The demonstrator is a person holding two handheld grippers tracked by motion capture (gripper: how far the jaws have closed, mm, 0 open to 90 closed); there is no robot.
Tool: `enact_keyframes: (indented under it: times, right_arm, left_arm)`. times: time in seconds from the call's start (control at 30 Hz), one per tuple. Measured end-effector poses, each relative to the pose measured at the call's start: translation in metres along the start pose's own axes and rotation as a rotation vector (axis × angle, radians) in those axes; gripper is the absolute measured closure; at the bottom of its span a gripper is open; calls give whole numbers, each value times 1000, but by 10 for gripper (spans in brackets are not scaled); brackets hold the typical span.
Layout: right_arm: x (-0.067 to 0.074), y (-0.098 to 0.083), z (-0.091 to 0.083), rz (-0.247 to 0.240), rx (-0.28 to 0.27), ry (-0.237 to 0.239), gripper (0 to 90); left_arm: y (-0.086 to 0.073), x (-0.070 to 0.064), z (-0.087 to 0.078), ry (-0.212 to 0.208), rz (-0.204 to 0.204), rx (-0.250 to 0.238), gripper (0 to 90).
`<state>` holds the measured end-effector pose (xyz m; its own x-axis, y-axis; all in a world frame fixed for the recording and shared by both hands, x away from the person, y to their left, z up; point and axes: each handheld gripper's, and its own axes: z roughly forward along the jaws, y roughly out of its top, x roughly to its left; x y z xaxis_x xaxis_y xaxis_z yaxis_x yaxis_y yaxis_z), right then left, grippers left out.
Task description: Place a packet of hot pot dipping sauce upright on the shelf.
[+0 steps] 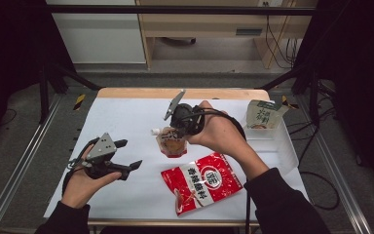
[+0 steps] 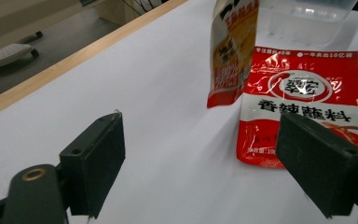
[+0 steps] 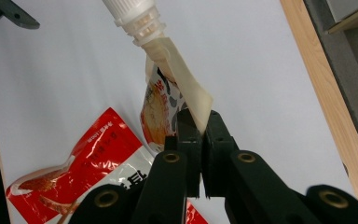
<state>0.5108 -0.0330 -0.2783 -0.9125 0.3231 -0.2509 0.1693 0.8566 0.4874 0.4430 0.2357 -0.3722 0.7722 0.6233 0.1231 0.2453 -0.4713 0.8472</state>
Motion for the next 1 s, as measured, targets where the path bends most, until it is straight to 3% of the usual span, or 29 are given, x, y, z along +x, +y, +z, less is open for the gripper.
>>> enact_keyframes:
  times: [0.27,0.53,0.73,0.87,1.0]
  right_arm:
    - [-11,-15,-8,29,3,-18,883]
    - [-19,-28,-21,59,-11,-33,883]
    - [-23,-35,-37,56,-34,-47,882]
    - [-25,-39,-48,69,-38,-60,883]
    - [-25,-41,-55,63,-37,-71,883]
  left_arm:
    - [-13,2,1,56,-8,7,126]
    - [-29,9,1,120,-41,-19,103]
    - [-42,17,0,101,-84,-29,80]
    - [-53,19,0,119,-90,-13,68]
    - [-64,22,-2,133,-122,-12,64]
